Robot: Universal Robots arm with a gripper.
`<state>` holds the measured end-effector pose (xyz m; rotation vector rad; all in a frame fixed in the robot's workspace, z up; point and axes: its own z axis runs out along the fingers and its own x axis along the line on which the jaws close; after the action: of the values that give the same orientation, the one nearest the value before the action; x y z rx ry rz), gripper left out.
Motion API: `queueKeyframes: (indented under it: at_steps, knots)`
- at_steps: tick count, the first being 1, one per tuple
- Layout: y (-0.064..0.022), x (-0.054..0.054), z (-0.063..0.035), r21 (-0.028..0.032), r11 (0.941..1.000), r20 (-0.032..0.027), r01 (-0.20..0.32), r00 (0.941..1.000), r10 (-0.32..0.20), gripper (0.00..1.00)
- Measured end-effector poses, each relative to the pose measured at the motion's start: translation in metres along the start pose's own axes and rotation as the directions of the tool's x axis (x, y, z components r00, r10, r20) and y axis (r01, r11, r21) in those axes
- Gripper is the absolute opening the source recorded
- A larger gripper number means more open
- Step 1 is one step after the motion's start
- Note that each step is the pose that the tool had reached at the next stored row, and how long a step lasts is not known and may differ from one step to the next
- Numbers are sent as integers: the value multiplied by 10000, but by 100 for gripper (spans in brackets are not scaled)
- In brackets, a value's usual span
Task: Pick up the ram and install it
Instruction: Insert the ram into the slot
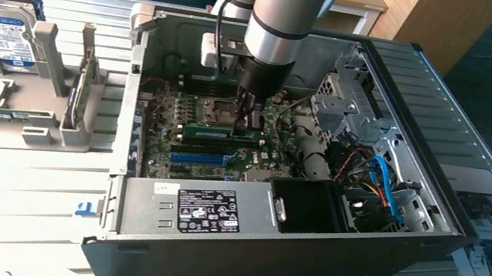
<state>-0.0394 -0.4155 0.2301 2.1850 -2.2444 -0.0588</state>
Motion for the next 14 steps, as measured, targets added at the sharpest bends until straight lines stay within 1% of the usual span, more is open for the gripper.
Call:
queueKeyframes:
  at_steps: [8, 14]
  knots:
    - [9, 1, 0, 0, 10000, -1, -1, 10000, 1, 12]
    - [-23, 0, -1, 2, 10000, 0, 0, 10000, 0, 12]
